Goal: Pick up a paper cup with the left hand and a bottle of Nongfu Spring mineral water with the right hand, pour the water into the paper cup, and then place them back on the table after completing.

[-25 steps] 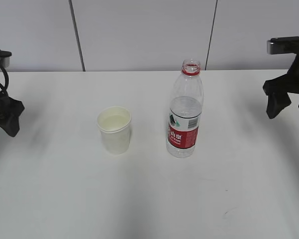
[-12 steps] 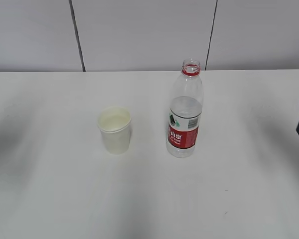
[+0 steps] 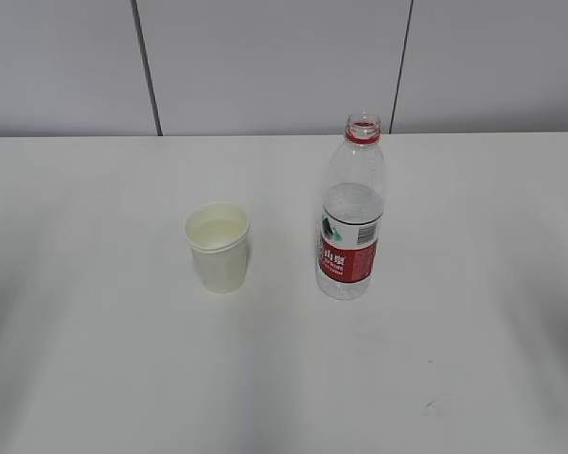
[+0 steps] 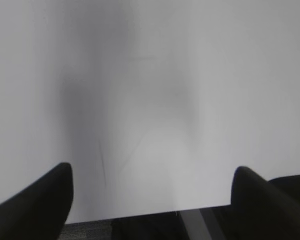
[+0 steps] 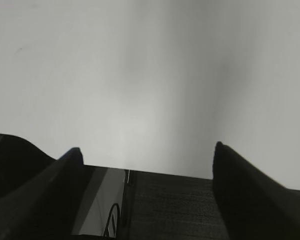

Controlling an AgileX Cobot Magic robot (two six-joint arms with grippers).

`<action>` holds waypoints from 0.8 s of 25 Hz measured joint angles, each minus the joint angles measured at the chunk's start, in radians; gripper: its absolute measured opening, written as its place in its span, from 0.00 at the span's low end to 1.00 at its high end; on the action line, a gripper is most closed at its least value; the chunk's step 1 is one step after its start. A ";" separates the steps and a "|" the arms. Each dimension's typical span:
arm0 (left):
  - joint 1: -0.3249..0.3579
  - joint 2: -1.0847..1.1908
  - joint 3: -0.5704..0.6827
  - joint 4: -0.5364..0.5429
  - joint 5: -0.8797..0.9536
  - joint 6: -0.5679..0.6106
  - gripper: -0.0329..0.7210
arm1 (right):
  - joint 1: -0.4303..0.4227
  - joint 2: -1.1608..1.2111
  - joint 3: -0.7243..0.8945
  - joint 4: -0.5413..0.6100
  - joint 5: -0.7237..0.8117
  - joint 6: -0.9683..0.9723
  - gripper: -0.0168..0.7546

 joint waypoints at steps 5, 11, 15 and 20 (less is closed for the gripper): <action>0.000 -0.130 0.047 -0.033 0.069 0.000 0.82 | 0.000 -0.135 0.078 0.015 0.016 -0.002 0.78; 0.000 -0.286 0.073 -0.059 0.103 0.000 0.82 | 0.000 -0.278 0.121 0.022 0.040 -0.002 0.78; 0.000 -0.399 0.106 -0.102 0.111 0.000 0.82 | 0.000 -0.365 0.160 0.037 0.048 -0.002 0.78; 0.000 -0.545 0.106 -0.104 0.108 0.000 0.82 | 0.000 -0.463 0.212 0.042 0.050 -0.002 0.78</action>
